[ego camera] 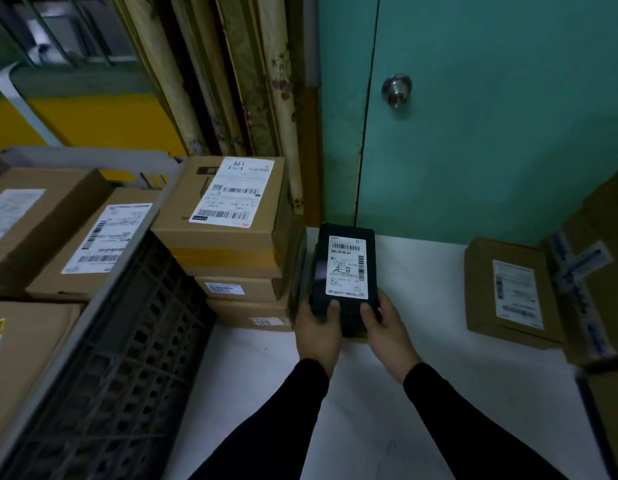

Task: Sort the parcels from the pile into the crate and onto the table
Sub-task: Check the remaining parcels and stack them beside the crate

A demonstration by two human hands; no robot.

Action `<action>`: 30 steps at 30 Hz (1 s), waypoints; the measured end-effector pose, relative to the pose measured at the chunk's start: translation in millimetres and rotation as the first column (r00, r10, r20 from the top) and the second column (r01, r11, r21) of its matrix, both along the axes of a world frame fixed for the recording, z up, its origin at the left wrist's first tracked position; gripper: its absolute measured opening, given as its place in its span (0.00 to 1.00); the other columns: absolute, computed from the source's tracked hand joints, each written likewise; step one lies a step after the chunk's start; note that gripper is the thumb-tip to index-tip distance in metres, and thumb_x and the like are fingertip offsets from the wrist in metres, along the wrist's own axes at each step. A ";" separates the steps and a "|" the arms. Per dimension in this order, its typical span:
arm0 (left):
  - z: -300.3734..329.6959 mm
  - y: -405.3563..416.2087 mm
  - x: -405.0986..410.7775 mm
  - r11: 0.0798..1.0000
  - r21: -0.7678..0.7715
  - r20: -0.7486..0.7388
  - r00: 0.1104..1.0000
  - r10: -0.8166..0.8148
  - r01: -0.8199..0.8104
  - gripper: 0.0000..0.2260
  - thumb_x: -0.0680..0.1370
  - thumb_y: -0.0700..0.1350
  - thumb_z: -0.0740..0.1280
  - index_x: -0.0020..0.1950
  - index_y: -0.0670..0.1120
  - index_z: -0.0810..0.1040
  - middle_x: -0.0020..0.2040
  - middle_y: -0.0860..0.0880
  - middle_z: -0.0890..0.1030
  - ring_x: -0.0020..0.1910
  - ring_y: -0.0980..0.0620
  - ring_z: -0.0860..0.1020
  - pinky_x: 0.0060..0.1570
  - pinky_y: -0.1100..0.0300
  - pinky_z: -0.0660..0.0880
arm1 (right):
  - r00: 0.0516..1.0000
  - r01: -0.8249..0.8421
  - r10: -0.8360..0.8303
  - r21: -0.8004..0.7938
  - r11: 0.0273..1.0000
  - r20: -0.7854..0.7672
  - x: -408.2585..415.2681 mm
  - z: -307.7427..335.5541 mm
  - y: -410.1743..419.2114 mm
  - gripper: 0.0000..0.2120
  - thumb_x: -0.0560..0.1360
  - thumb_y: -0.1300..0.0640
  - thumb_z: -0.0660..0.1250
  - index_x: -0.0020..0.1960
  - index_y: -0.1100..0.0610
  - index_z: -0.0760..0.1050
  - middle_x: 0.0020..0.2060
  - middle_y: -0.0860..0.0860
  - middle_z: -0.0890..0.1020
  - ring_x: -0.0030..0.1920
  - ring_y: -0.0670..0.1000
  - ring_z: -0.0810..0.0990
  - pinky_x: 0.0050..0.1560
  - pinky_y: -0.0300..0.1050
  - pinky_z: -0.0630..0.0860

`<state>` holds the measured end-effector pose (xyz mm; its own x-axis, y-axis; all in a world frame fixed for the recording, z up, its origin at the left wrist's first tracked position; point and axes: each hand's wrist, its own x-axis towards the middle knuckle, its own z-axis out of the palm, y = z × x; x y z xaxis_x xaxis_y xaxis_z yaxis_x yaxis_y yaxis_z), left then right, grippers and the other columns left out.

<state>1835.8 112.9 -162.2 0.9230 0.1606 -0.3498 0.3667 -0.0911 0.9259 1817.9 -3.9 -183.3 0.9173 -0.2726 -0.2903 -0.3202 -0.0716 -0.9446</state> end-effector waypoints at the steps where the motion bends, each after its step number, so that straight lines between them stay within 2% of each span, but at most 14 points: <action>1: -6.1 0.9 1.7 0.997 0.081 -0.004 1.000 -0.012 0.013 0.19 0.81 0.47 0.67 0.72 0.52 0.72 0.66 0.48 0.79 0.65 0.47 0.77 0.67 0.45 0.75 | 1.000 -0.011 0.011 -0.035 0.999 0.006 -0.7 -5.1 2.4 0.18 0.83 0.59 0.61 0.69 0.42 0.70 0.64 0.49 0.79 0.63 0.47 0.78 0.63 0.42 0.76; 3: -18.3 1.2 5.2 0.970 0.238 -0.048 0.998 -0.037 0.047 0.22 0.81 0.48 0.65 0.75 0.49 0.69 0.70 0.44 0.74 0.69 0.41 0.73 0.70 0.43 0.71 | 1.000 -0.018 0.018 -0.056 0.998 0.000 -2.8 -13.2 4.4 0.20 0.83 0.62 0.61 0.70 0.44 0.68 0.62 0.47 0.79 0.61 0.43 0.79 0.59 0.33 0.74; 5: -26.2 2.0 5.8 0.956 0.284 -0.095 0.994 -0.045 0.070 0.23 0.82 0.50 0.64 0.76 0.49 0.67 0.73 0.42 0.71 0.70 0.39 0.71 0.71 0.43 0.70 | 0.999 -0.016 0.014 -0.046 0.999 -0.032 -4.2 -16.7 5.0 0.20 0.83 0.64 0.60 0.70 0.44 0.66 0.59 0.43 0.79 0.57 0.34 0.77 0.52 0.24 0.72; 6: -27.9 2.7 5.7 0.957 0.279 -0.108 0.993 -0.054 0.083 0.24 0.82 0.52 0.63 0.77 0.50 0.66 0.73 0.42 0.71 0.70 0.39 0.71 0.70 0.43 0.70 | 0.999 -0.017 0.016 -0.024 1.000 -0.045 -4.0 -17.1 5.9 0.20 0.84 0.63 0.60 0.69 0.43 0.65 0.59 0.42 0.78 0.56 0.33 0.77 0.51 0.23 0.71; 8: -29.9 4.0 5.4 0.963 0.248 -0.129 0.989 -0.077 0.108 0.24 0.82 0.53 0.62 0.78 0.52 0.64 0.74 0.42 0.70 0.69 0.39 0.72 0.70 0.43 0.71 | 0.997 -0.022 0.022 0.002 1.000 -0.073 -3.7 -20.7 6.0 0.19 0.85 0.61 0.59 0.70 0.43 0.63 0.61 0.45 0.78 0.58 0.40 0.78 0.51 0.25 0.71; 10: -26.2 5.3 6.2 0.958 0.245 -0.141 0.983 -0.118 0.150 0.24 0.83 0.53 0.62 0.78 0.51 0.63 0.74 0.42 0.71 0.69 0.39 0.73 0.69 0.44 0.72 | 0.996 -0.018 0.018 0.006 1.000 -0.087 -3.4 -18.8 6.9 0.20 0.85 0.60 0.58 0.74 0.46 0.63 0.63 0.47 0.77 0.62 0.47 0.77 0.55 0.31 0.71; 13: -20.3 3.7 8.5 0.928 0.303 -0.146 0.973 -0.181 0.218 0.23 0.84 0.51 0.61 0.78 0.48 0.62 0.72 0.40 0.73 0.68 0.38 0.73 0.68 0.46 0.71 | 0.996 -0.001 0.000 -0.017 1.000 -0.090 -1.3 -17.7 4.8 0.21 0.85 0.60 0.57 0.77 0.51 0.62 0.66 0.49 0.76 0.64 0.49 0.76 0.61 0.39 0.69; 19: -7.1 5.0 18.6 0.900 0.336 -0.202 0.954 -0.220 0.279 0.20 0.86 0.48 0.58 0.77 0.46 0.62 0.71 0.41 0.74 0.69 0.39 0.73 0.67 0.50 0.71 | 0.997 -0.021 0.018 -0.045 0.999 -0.077 7.2 -24.3 6.6 0.23 0.84 0.57 0.57 0.78 0.49 0.62 0.71 0.51 0.74 0.69 0.52 0.74 0.73 0.56 0.70; 22: -6.4 7.8 20.2 0.899 0.338 -0.202 0.955 -0.219 0.278 0.21 0.86 0.48 0.58 0.78 0.45 0.60 0.73 0.41 0.72 0.71 0.39 0.71 0.68 0.50 0.69 | 0.995 -0.023 0.019 -0.044 0.999 -0.099 7.2 -17.9 7.9 0.22 0.85 0.58 0.57 0.78 0.48 0.62 0.72 0.51 0.73 0.70 0.52 0.73 0.73 0.55 0.69; 24: -4.4 6.8 18.3 0.899 0.345 -0.204 0.956 -0.209 0.270 0.22 0.85 0.49 0.58 0.78 0.47 0.59 0.74 0.40 0.71 0.72 0.38 0.70 0.70 0.48 0.69 | 0.993 -0.027 0.024 -0.030 0.999 -0.119 6.6 -4.8 6.5 0.21 0.86 0.59 0.56 0.78 0.48 0.61 0.70 0.48 0.72 0.67 0.48 0.72 0.71 0.47 0.69; 26: -0.8 4.8 14.9 0.888 0.386 -0.210 0.961 -0.180 0.251 0.22 0.85 0.50 0.58 0.77 0.48 0.59 0.74 0.40 0.71 0.71 0.37 0.71 0.69 0.45 0.71 | 0.985 -0.019 0.014 -0.029 0.999 -0.172 4.5 0.2 0.4 0.22 0.86 0.56 0.56 0.80 0.54 0.59 0.66 0.45 0.68 0.65 0.46 0.69 0.66 0.39 0.65; 27: 3.0 3.7 12.7 0.874 0.421 -0.217 0.963 -0.162 0.242 0.21 0.85 0.51 0.59 0.77 0.48 0.60 0.73 0.39 0.71 0.70 0.37 0.72 0.68 0.44 0.73 | 0.983 -0.006 -0.003 -0.048 0.999 -0.185 3.6 1.4 -3.8 0.24 0.86 0.53 0.56 0.80 0.56 0.58 0.68 0.47 0.68 0.67 0.47 0.69 0.67 0.41 0.65; 28: 8.7 1.8 10.4 0.855 0.463 -0.225 0.964 -0.140 0.233 0.20 0.85 0.52 0.59 0.75 0.47 0.62 0.71 0.39 0.71 0.68 0.37 0.73 0.66 0.45 0.74 | 0.978 0.022 -0.036 -0.070 0.997 -0.204 1.8 0.7 -9.5 0.26 0.86 0.50 0.56 0.81 0.56 0.57 0.74 0.51 0.67 0.71 0.50 0.68 0.71 0.44 0.65; 30: 24.5 -3.0 5.5 0.818 0.531 -0.242 0.965 -0.105 0.222 0.19 0.84 0.52 0.58 0.72 0.45 0.65 0.69 0.37 0.71 0.65 0.36 0.74 0.64 0.45 0.74 | 0.967 0.091 -0.112 -0.104 0.990 -0.227 -4.5 1.9 -22.2 0.26 0.85 0.47 0.57 0.80 0.55 0.60 0.78 0.55 0.65 0.76 0.55 0.66 0.73 0.47 0.63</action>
